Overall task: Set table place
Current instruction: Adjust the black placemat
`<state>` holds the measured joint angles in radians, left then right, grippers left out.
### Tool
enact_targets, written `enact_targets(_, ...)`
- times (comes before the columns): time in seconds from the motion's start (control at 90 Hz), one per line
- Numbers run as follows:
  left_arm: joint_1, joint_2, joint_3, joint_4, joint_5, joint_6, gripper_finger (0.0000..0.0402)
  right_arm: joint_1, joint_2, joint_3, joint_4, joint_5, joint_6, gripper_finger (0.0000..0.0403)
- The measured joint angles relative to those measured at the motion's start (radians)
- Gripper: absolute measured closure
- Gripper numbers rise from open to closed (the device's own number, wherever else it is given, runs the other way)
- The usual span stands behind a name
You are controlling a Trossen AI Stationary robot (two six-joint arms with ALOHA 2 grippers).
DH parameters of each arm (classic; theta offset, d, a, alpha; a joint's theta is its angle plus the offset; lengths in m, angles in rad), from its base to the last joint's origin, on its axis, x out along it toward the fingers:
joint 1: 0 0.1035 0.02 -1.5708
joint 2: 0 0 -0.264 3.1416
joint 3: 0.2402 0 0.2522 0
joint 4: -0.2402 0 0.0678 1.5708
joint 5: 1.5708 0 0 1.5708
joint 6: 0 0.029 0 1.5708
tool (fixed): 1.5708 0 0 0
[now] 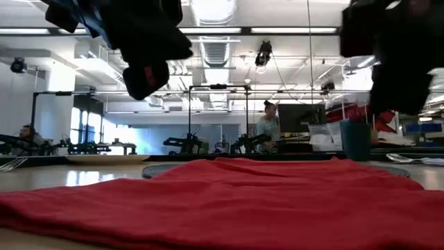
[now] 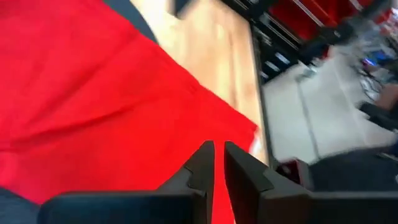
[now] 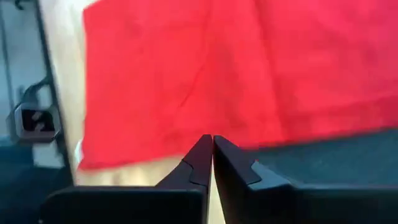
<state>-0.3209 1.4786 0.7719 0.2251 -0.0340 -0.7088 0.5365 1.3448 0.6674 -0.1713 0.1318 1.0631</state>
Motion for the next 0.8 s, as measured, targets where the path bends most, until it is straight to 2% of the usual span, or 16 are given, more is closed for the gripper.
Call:
enact_targets(0.1, 0.017, 0.000, 0.000, 0.000, -0.128, -0.021, 0.0381, 0.066, 0.000, 0.000, 0.002, 0.063, 0.069, 0.0401)
enact_targets(0.2, 0.039, 0.000, 0.000, 0.000, -0.179, -0.050, 0.0381, 0.137, 0.000, 0.000, -0.003, 0.221, 0.175, 0.0402)
enact_targets(0.333, 0.061, 0.000, 0.001, -0.016, -0.060, -0.048, 0.0381, 0.200, 0.000, 0.000, -0.005, 0.364, 0.269, 0.0401)
enact_targets(0.8, 0.023, 0.002, 0.002, -0.150, 0.265, -0.110, 0.0381, 0.209, 0.000, 0.000, -0.012, 0.359, 0.245, 0.0400)
